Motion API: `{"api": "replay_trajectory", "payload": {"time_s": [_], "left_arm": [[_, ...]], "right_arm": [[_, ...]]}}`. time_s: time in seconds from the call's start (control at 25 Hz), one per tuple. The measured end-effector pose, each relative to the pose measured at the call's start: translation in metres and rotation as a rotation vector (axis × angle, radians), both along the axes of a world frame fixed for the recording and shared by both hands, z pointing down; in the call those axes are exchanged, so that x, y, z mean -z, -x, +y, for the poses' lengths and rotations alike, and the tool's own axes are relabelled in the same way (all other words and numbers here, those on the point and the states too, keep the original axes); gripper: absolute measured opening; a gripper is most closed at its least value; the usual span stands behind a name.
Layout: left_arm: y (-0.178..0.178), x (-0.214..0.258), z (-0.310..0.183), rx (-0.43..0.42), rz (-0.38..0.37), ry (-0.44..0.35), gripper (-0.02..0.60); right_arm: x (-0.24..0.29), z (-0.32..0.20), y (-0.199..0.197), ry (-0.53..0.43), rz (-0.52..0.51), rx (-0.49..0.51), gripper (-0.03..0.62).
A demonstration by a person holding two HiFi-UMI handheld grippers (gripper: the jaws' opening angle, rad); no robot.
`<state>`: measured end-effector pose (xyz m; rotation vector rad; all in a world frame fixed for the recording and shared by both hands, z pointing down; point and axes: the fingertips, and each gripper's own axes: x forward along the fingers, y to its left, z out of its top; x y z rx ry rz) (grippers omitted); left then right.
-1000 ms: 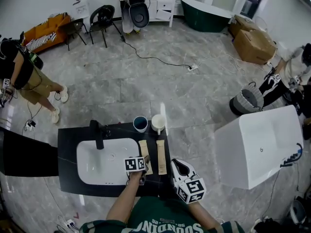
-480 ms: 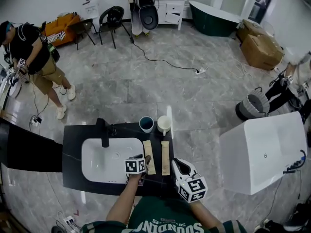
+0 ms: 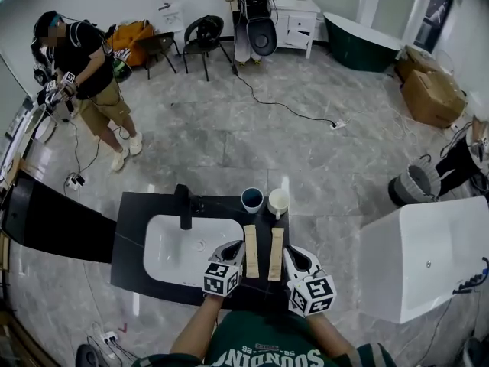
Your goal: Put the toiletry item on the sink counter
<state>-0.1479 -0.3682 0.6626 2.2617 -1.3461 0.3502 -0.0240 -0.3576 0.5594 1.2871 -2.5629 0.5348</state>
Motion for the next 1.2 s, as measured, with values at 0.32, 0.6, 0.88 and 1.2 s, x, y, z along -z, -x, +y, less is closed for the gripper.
{"api": "replay_trajectory", "payload": {"time_s": [0.32,0.6,0.88,1.2], "left_arm": [[-0.006,0.077,0.004,0.014,0.029,-0.174,0.011],[-0.002,0.113,0.006,0.013,0.021,-0.269,0.011],[-0.003,0.115,0.007,-0.003,-0.002,-0.275,0.011],[-0.014,0.103,0.007,-0.038,0.003,-0.238,0.009]], "right_arm": [[0.006,-0.006,0.01,-0.027,-0.006,0.032,0.043],[0.011,-0.006,0.016,-0.081,0.022,0.051,0.043],[0.015,-0.005,0.02,-0.086,0.021,0.052,0.043],[0.013,-0.005,0.018,-0.083,0.023,0.044,0.043]]}}
